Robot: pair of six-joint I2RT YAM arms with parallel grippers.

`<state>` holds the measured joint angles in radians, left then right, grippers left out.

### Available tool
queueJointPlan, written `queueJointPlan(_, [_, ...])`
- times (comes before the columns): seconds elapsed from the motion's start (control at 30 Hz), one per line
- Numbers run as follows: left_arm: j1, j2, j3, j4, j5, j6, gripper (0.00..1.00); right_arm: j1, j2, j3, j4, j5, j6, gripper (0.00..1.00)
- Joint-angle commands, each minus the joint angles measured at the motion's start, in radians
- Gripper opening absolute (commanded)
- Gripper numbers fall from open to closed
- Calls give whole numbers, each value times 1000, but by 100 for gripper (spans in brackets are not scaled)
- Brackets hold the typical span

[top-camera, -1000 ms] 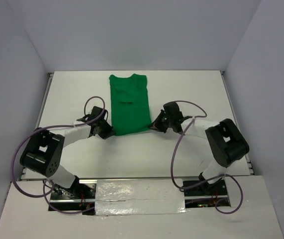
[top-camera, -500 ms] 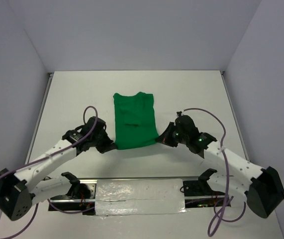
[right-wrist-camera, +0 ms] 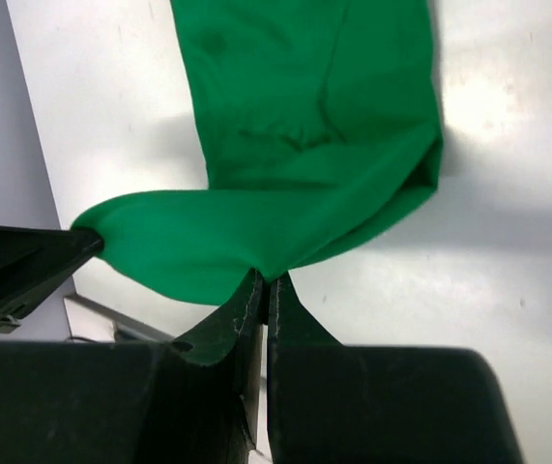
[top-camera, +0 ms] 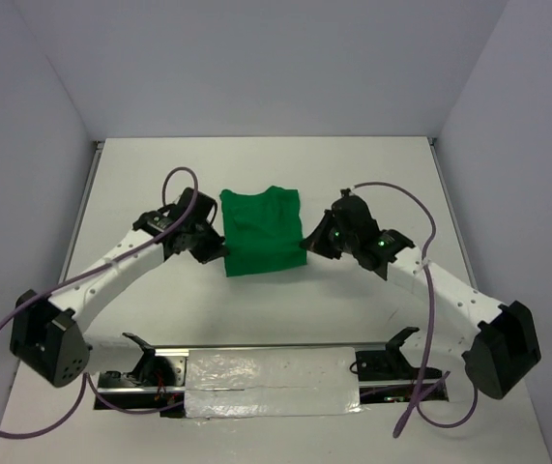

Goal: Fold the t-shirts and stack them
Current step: Fold the long partially folded tshirt into a neat square

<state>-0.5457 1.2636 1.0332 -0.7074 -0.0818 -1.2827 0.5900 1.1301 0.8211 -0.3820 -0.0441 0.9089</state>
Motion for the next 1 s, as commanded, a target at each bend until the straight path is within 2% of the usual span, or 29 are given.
queueJointPlan(0.0, [52, 71, 91, 22, -41, 69, 0, -44, 72, 99, 57, 69, -45, 0])
queueJointPlan(0.27, [142, 290, 356, 20, -21, 151, 0, -108, 273, 285, 84, 49, -85, 0])
queueJointPlan(0.4, [196, 388, 429, 52, 17, 175, 0, -131, 379, 377, 92, 13, -97, 0])
queueJointPlan(0.53, [239, 538, 525, 74, 69, 195, 0, -140, 528, 487, 86, -2, -114, 0])
queueJointPlan(0.73, [263, 773, 747, 69, 51, 227, 0, -167, 697, 647, 87, -36, -88, 0])
queueJointPlan(0.8, [280, 854, 833, 69, 73, 227, 0, -180, 778, 720, 77, -43, -84, 3])
queueJointPlan(0.83, [286, 882, 858, 77, 74, 230, 1, -183, 807, 752, 72, -48, -79, 14])
queueJointPlan(0.87, [291, 911, 913, 103, 74, 235, 9, -190, 836, 812, 68, -54, -79, 21])
queueJointPlan(0.9, [305, 986, 959, 97, 98, 252, 28, -203, 891, 843, 48, -59, -77, 30])
queueJointPlan(0.93, [312, 1034, 1022, 60, 93, 252, 40, -209, 914, 874, 42, -57, -76, 45])
queueJointPlan(0.97, [322, 1074, 1162, -8, 94, 264, 53, -214, 940, 910, 45, -57, -73, 52])
